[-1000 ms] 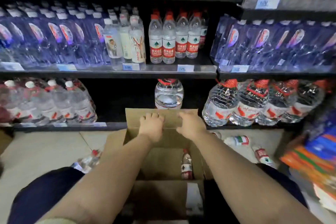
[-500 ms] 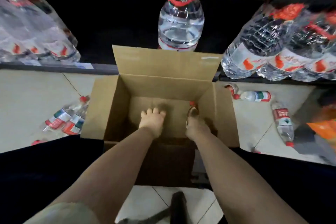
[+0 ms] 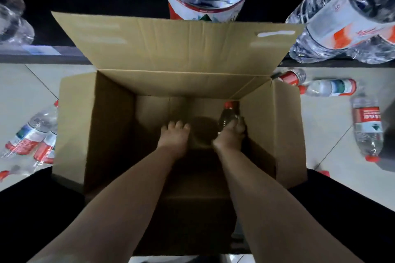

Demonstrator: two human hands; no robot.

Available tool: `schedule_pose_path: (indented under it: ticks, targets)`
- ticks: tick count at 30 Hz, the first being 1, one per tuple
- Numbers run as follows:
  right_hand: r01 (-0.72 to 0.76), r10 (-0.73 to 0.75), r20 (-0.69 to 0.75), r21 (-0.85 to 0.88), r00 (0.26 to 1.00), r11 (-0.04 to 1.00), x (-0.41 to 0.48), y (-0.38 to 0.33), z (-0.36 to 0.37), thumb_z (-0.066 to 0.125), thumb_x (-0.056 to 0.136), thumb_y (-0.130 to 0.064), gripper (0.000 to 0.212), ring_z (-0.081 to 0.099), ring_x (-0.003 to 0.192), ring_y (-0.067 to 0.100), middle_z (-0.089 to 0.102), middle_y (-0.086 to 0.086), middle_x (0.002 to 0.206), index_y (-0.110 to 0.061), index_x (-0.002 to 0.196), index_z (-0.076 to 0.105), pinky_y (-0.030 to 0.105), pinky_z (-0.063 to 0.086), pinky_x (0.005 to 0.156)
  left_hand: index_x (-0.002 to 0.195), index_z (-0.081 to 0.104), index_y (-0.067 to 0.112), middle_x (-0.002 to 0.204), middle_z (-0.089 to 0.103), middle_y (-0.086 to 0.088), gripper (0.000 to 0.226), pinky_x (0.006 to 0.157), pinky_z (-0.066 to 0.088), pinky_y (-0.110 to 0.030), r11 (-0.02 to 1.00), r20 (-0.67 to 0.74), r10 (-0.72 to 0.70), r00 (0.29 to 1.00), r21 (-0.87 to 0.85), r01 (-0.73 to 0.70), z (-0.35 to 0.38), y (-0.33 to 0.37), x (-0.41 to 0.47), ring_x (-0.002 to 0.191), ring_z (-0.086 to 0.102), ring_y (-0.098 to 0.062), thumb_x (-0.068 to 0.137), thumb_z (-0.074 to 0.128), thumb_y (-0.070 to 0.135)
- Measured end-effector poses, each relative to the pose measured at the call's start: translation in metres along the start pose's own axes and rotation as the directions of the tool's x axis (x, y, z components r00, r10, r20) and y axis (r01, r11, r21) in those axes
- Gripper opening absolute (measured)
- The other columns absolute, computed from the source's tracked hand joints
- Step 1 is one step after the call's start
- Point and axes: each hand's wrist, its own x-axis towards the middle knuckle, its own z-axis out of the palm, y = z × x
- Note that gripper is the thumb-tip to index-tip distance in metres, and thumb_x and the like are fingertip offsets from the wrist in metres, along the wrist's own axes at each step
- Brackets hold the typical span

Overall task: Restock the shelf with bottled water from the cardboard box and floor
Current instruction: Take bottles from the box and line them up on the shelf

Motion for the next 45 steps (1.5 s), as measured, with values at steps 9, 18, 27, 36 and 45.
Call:
schedule_pose_path:
  ticks: [9,18,27,36,45]
  targets:
    - [-0.084,0.038,0.163,0.287,0.986,0.954,0.006,0.007,0.02,0.082,0.07,-0.01,0.097,0.053,0.123,0.033,0.051,0.014,0.138,-0.015,0.146,0.022,0.038,0.045,0.102,0.14,0.037,0.02,0.139,0.043,-0.009,0.053,0.106,0.032,-0.049,0.998,-0.048,-0.036,0.998,-0.054,0.034,0.005,0.0,0.005,0.129,0.037,-0.032,0.091,0.053,0.032]
    - [-0.066,-0.162,0.396,0.502,0.904,0.863,-0.024,0.001,-0.034,0.077,0.07,-0.009,0.043,0.064,0.097,0.022,0.068,0.002,0.104,-0.022,0.107,0.06,0.037,0.051,0.091,0.131,0.043,0.02,0.131,0.049,-0.007,0.043,0.099,0.034,-0.046,0.996,-0.188,-0.084,0.979,-0.035,0.079,-0.037,0.005,-0.029,0.123,0.042,-0.03,0.09,0.051,0.03]
    - [-0.004,-0.435,0.4,0.74,0.807,0.672,-0.122,-0.011,-0.127,0.071,0.045,-0.006,0.071,0.069,0.094,0.035,0.073,0.014,0.101,-0.022,0.113,0.063,0.055,0.051,0.091,0.132,0.041,0.021,0.13,0.049,-0.008,0.047,0.102,0.033,-0.048,0.996,-0.402,-0.082,0.912,-0.01,0.086,-0.131,0.008,-0.131,0.123,0.041,-0.031,0.088,0.054,0.03]
    - [0.237,-0.716,0.214,0.849,0.664,0.473,-0.251,-0.02,-0.252,0.072,0.077,-0.001,0.037,0.07,0.074,0.021,0.072,0.008,0.086,-0.006,0.112,0.061,0.035,0.057,0.067,0.134,0.04,0.02,0.132,0.048,-0.007,0.054,0.099,0.035,-0.045,0.996,-0.666,-0.02,0.746,0.054,0.075,-0.246,0.034,-0.243,0.124,0.042,-0.03,0.083,0.058,0.017]
    - [0.562,-0.739,-0.201,0.78,0.643,0.276,-0.322,-0.036,-0.357,0.078,0.072,0.004,0.054,0.067,0.098,0.031,0.068,0.013,0.109,-0.016,0.115,0.051,0.044,0.055,0.079,0.13,0.044,0.022,0.125,0.051,-0.005,0.045,0.098,0.034,-0.045,0.997,-0.848,0.054,0.528,0.07,0.01,-0.348,0.05,-0.313,0.117,0.044,-0.03,0.087,0.053,0.032]
